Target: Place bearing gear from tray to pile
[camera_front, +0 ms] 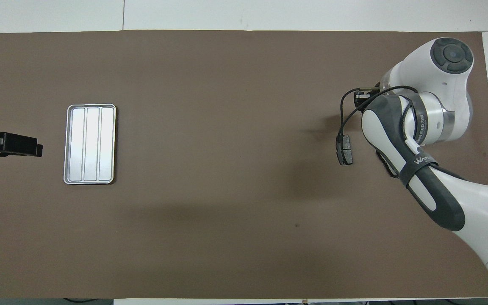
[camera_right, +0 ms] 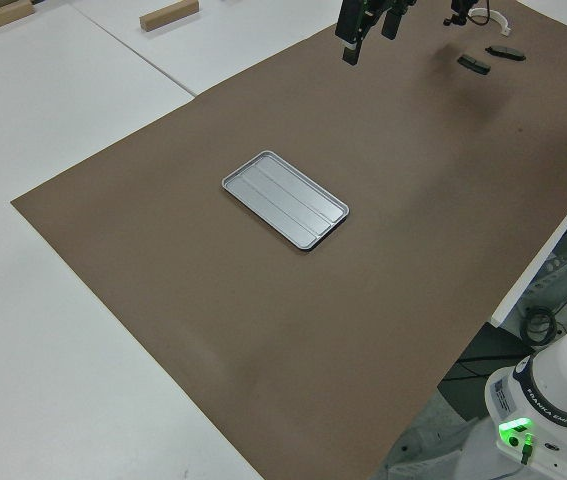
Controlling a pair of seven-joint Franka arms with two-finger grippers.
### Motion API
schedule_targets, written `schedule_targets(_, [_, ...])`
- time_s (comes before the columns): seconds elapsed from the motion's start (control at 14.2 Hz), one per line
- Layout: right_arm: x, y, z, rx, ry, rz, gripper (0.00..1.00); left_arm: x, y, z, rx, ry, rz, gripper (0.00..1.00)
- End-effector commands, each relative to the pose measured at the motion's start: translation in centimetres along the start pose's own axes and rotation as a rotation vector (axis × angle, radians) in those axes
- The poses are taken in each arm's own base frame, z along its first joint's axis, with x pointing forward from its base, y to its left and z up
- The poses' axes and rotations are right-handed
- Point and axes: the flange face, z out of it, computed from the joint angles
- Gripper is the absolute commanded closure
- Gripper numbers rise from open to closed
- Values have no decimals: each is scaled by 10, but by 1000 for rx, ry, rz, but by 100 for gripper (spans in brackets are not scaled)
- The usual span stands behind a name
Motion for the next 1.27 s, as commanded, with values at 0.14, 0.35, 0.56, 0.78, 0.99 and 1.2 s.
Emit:
schedule_targets(0.14, [8,18,42,4,27,-25,100,0,-2,-2,21,1,-13,0])
schedule_targets(0.35, [8,21,50,8,47,-34,100,1,-4,-2,21,1,-16,0])
schedule_targets(0.56, [8,22,49,8,42,-22,100,2,-4,-3,35,4,-14,0])
schedule_targets(0.78, [10,18,34,12,62,-20,0,2,-5,-3,35,7,-13,0])
schedule_targets(0.99, [9,20,10,11,77,-20,0,2,-6,-3,35,9,-7,0])
schedule_targets(1.2, [9,24,-14,11,97,-16,0,1,-6,-3,35,7,-5,0])
